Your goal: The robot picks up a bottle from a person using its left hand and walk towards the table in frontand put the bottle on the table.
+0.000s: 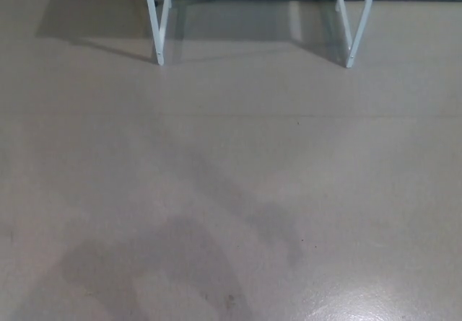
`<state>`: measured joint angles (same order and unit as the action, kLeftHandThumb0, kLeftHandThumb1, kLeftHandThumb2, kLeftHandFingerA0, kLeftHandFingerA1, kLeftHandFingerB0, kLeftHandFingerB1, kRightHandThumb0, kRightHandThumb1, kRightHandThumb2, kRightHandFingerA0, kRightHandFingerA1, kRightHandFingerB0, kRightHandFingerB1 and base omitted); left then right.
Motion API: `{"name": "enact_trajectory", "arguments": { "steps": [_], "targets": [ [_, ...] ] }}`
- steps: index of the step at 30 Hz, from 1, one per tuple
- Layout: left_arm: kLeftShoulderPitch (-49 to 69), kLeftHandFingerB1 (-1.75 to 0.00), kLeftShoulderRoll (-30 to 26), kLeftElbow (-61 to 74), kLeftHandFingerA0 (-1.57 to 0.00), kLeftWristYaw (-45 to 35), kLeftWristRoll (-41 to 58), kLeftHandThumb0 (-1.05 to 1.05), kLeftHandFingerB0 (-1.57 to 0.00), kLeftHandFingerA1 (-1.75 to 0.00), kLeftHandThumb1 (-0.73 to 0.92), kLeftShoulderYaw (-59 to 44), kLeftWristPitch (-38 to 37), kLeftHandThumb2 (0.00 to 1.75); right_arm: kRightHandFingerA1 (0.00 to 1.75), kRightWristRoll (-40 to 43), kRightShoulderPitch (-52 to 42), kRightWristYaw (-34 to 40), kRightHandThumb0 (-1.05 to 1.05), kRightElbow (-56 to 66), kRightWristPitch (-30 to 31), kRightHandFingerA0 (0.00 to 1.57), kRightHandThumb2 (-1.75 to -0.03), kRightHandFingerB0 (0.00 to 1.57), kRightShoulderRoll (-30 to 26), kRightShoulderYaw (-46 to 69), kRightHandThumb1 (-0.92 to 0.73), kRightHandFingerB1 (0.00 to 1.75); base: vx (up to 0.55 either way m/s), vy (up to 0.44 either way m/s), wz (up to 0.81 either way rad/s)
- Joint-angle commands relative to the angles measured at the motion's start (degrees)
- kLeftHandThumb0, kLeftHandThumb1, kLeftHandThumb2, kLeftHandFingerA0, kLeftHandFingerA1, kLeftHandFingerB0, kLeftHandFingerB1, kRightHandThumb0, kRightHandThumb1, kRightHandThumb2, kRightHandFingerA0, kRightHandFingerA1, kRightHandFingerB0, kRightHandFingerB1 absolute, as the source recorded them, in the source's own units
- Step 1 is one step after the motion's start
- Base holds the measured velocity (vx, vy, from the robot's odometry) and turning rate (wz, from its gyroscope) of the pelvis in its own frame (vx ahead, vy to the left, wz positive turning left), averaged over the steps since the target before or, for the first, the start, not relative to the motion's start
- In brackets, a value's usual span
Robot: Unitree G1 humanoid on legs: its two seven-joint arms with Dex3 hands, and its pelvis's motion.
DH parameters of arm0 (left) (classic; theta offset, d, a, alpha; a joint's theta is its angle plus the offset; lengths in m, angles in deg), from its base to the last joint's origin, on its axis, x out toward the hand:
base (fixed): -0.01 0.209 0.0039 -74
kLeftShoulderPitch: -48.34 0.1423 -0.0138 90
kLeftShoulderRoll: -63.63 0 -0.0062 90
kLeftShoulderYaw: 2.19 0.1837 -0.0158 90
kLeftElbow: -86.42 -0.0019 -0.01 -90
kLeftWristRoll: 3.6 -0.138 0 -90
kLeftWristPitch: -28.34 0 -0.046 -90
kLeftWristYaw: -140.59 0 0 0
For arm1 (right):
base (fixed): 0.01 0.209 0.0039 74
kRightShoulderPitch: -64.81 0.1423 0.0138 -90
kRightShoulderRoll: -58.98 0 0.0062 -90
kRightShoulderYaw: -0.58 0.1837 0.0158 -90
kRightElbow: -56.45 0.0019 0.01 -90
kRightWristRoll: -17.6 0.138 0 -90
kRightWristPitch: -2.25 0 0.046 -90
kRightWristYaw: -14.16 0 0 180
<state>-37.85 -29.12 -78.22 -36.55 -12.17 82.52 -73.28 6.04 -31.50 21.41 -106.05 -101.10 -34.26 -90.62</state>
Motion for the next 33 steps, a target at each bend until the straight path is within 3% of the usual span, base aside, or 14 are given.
{"name": "enact_trajectory", "arguments": {
  "steps": [1,2,11,18,19,20,21,22,23,25,27,28,29,33],
  "targets": [
    [-1.2,-0.33,-0.9,-0.6,-0.67,1.0,0.2,-0.26,-0.33,-0.59,0.64,-0.3,-2.0,0.59,0.52,0.4,1.1,0.3,-0.25,-0.7,-2.8,0.75,-0.59,0.47,-1.4,0.8,-0.62,0.40,0.00,0.000,0.00],
    [-1.9,-0.34,-0.8,-0.7,-0.63,0.6,0.5,-0.30,-0.31,-0.49,0.65,-0.5,-1.5,0.64,0.52,0.6,1.7,0.0,-0.25,-0.5,-2.7,0.74,-0.59,0.47,-1.4,1.0,-0.64,0.40,0.00,0.000,0.00],
    [-2.7,-0.33,-1.4,-0.9,-0.68,0.9,-0.4,-0.27,-0.33,-0.51,0.64,0.5,-1.9,0.59,0.50,1.3,2.5,-2.0,-0.25,-0.4,-2.1,0.70,-0.58,0.45,-1.3,2.0,-0.62,0.38,0.00,0.000,0.00],
    [-4.1,-0.31,-1.8,-0.6,-0.59,-2.2,0.8,-0.31,-0.27,-0.47,0.64,-0.2,-1.8,0.59,0.51,0.9,3.5,-1.7,-0.28,-0.7,-2.2,0.72,-0.58,0.46,-1.1,1.8,-0.62,0.39,0.00,0.000,0.00],
    [-4.3,-0.31,-1.9,-0.5,-0.49,-2.3,0.7,-0.39,-0.26,-0.40,0.63,-0.1,-2.3,0.61,0.52,0.9,3.5,-1.8,-0.30,-0.5,-2.2,0.71,-0.59,0.42,-1.1,1.7,-0.62,0.39,0.00,0.000,0.00],
    [-4.6,-0.31,-1.9,-0.3,-0.49,-2.6,0.6,-0.39,-0.26,-0.40,0.63,0.1,-3.0,0.61,0.52,0.8,3.6,-1.9,-0.30,-0.2,-2.3,0.71,-0.59,0.42,-1.1,1.6,-0.62,0.39,0.00,0.000,0.00],
    [-5.3,-0.37,-0.9,2.0,-0.18,-5.1,2.1,-0.63,-0.12,-0.42,0.48,-0.6,-7.7,0.75,0.61,1.1,4.1,-2.1,-0.38,0.3,-2.3,0.67,-0.74,0.38,-1.2,1.8,-0.50,0.48,0.00,0.000,0.00],
    [-5.4,-0.27,-0.2,3.5,-0.17,-7.8,4.1,-0.54,-0.16,-0.32,0.56,-1.8,-10.1,0.58,0.61,1.1,4.5,-2.1,-0.38,0.4,-2.3,0.67,-0.73,0.39,-1.2,1.9,-0.50,0.48,0.00,0.000,0.00],
    [-5.3,-0.27,0.0,4.1,-0.17,-8.9,4.8,-0.54,-0.16,-0.32,0.56,-2.5,-11.0,0.58,0.61,1.1,4.6,-2.1,-0.38,0.3,-2.4,0.67,-0.73,0.39,-1.2,1.9,-0.50,0.48,0.00,0.000,0.00],
    [-4.1,-0.35,1.0,8.8,-0.14,-12.6,7.1,-0.59,-0.10,-0.39,0.45,-3.5,-15.1,0.70,0.61,0.8,5.0,-2.0,-0.38,0.6,-2.2,0.67,-0.74,0.39,-1.2,1.6,-0.50,0.47,0.00,0.000,0.00],
    [-3.0,-0.35,1.6,11.9,-0.14,-15.0,8.6,-0.59,-0.10,-0.39,0.45,-4.3,-16.9,0.70,0.61,0.5,5.1,-1.9,-0.38,0.6,-2.0,0.67,-0.74,0.39,-1.3,1.2,-0.50,0.47,0.00,0.000,0.00],
    [0.5,-0.23,2.5,23.5,-0.11,-23.7,13.6,-0.61,-0.12,-0.29,0.48,-3.6,-19.2,0.56,0.50,0.3,6.2,-1.7,-0.28,0.2,-1.5,0.69,-0.58,0.44,-1.4,1.1,-0.61,0.38,0.00,0.000,0.00],
    [2.3,-0.23,2.2,30.0,-0.04,-26.9,15.3,-0.61,-0.07,-0.29,0.39,-2.5,-18.3,0.74,0.49,0.4,6.6,-1.8,-0.28,0.2,-1.5,0.69,-0.58,0.45,-1.6,1.2,-0.61,0.38,0.00,0.000,0.00],
    [8.0,-0.14,0.3,46.8,-0.12,-30.9,17.6,-0.71,-0.11,-0.21,0.44,0.9,-13.7,0.74,0.50,0.5,6.6,-2.1,-0.29,0.6,-1.8,0.70,-0.58,0.46,-1.6,1.3,-0.61,0.39,0.00,0.000,0.00]
  ]
}}
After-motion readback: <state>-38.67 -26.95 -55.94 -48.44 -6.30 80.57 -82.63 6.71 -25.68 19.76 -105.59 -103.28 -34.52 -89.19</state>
